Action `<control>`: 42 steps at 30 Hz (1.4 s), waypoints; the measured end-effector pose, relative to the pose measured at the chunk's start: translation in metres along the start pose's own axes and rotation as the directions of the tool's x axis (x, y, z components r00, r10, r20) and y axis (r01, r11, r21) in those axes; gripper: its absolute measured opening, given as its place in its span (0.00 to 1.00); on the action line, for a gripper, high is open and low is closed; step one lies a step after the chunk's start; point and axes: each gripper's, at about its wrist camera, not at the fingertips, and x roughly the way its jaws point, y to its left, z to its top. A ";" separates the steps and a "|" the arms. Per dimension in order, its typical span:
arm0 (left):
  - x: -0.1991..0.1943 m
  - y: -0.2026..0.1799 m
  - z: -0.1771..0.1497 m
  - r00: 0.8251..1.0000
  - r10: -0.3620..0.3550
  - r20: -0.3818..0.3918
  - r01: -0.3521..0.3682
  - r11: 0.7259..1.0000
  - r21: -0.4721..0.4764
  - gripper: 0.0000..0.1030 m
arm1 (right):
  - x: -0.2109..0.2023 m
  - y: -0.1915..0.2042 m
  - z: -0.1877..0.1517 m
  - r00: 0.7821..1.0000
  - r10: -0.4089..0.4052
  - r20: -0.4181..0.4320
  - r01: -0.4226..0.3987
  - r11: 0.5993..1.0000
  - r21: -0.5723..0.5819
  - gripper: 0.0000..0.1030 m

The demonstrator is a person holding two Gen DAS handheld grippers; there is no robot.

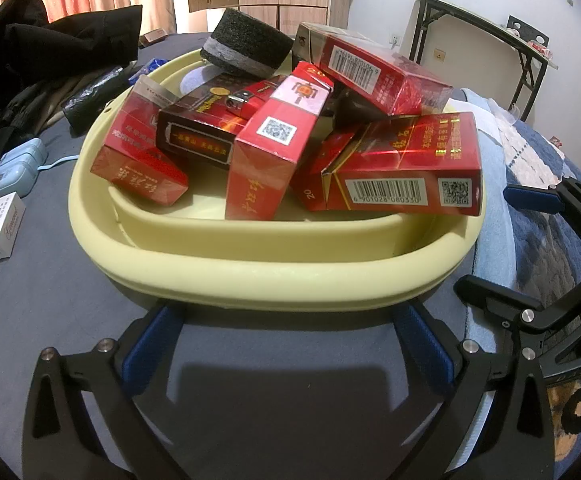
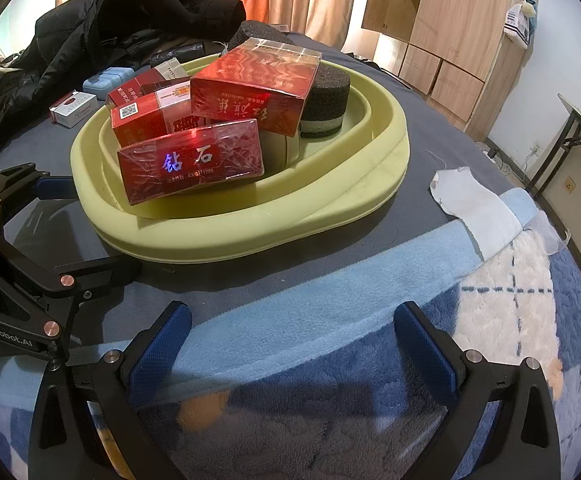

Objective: Organize rigid objects

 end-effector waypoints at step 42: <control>-0.004 0.003 -0.005 1.000 0.013 0.000 -0.013 1.000 -0.015 1.00 | 0.005 0.003 0.001 1.000 0.005 0.009 -0.005 0.999 -0.035 1.00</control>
